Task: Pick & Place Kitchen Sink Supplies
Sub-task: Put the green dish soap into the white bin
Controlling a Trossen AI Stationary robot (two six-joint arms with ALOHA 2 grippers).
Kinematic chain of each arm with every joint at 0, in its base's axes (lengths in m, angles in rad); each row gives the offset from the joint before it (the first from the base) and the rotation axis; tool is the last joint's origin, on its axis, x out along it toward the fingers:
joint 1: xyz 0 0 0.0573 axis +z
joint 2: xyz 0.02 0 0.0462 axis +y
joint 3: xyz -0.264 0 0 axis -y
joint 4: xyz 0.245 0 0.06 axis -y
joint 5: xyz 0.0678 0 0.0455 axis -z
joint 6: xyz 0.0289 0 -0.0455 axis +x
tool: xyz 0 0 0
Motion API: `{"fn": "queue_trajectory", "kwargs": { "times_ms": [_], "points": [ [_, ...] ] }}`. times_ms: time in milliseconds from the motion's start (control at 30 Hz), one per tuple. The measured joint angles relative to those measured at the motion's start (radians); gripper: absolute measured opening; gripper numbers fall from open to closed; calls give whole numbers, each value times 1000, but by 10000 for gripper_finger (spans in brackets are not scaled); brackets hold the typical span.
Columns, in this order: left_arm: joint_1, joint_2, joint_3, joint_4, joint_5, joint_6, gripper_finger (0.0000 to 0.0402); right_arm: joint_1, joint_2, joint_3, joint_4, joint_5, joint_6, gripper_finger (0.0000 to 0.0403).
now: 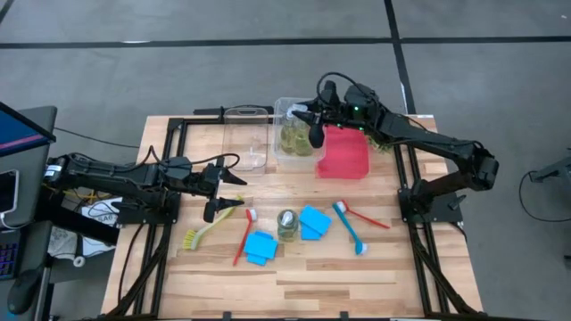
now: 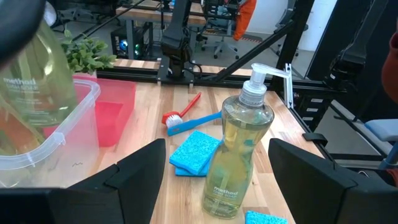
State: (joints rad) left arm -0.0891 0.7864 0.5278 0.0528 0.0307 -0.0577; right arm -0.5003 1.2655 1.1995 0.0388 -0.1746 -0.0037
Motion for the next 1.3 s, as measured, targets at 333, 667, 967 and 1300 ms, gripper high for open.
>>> {"fn": "queue_trajectory", "kwargs": {
  "times_ms": [333, 667, 967, 1300],
  "points": [
    [0, 0, 0, -1, 0, 0, 287, 0, -2, 0, -101, 4, -6, 93],
    [0, 0, 0, -1, 0, 0, 287, 0, -1, 0, -217, 50, -6, 93],
    [0, 0, 0, -1, 0, 0, 287, 0, -1, 0, -288, 70, -6, 93],
    [0, 0, 0, 0, 0, 0, 287, 0, -1, -32, -327, 98, -6, 93]
  ]
}}
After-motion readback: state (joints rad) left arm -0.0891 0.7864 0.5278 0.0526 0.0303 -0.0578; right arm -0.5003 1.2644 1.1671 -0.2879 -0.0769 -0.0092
